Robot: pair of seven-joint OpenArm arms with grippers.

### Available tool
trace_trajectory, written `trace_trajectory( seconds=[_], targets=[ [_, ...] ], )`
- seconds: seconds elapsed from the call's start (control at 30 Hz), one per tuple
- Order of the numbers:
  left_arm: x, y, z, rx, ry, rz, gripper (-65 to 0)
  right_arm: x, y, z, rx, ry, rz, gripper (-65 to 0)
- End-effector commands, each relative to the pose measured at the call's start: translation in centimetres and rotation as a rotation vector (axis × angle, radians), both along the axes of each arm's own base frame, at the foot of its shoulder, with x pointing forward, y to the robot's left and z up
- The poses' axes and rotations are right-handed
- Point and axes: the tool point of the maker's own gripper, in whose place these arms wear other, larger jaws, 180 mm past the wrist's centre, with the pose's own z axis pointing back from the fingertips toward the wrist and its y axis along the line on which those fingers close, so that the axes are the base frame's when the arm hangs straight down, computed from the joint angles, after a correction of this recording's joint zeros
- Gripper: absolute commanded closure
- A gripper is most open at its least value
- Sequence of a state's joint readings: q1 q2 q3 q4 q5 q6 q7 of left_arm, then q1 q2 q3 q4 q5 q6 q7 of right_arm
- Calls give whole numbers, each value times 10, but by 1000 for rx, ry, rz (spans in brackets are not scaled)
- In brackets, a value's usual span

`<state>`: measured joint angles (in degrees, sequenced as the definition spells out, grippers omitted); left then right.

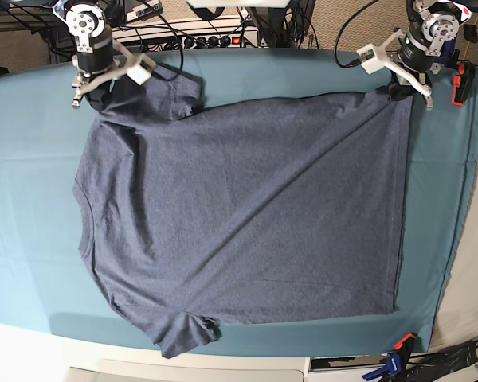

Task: Fold the T-shirt properly
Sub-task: 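Lift the shoulder edge with both grippers and pull it taut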

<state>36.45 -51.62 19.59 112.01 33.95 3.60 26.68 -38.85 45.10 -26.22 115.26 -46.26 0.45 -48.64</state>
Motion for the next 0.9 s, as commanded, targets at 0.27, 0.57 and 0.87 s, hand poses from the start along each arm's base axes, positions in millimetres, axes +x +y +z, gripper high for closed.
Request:
trace_trajectory(
  seconds=[0.27, 0.57, 0.87],
  targets=[
    [1, -5, 14, -17, -16, 12, 0, -31, 16, 23, 23, 33, 41, 0],
    [-13, -11, 26, -27, 20, -24, 0, -64, 28, 38, 45, 86, 25, 0],
    [-19, -23, 38, -58, 21, -25, 0, -93, 22, 33, 9, 163, 13, 0]
  ],
)
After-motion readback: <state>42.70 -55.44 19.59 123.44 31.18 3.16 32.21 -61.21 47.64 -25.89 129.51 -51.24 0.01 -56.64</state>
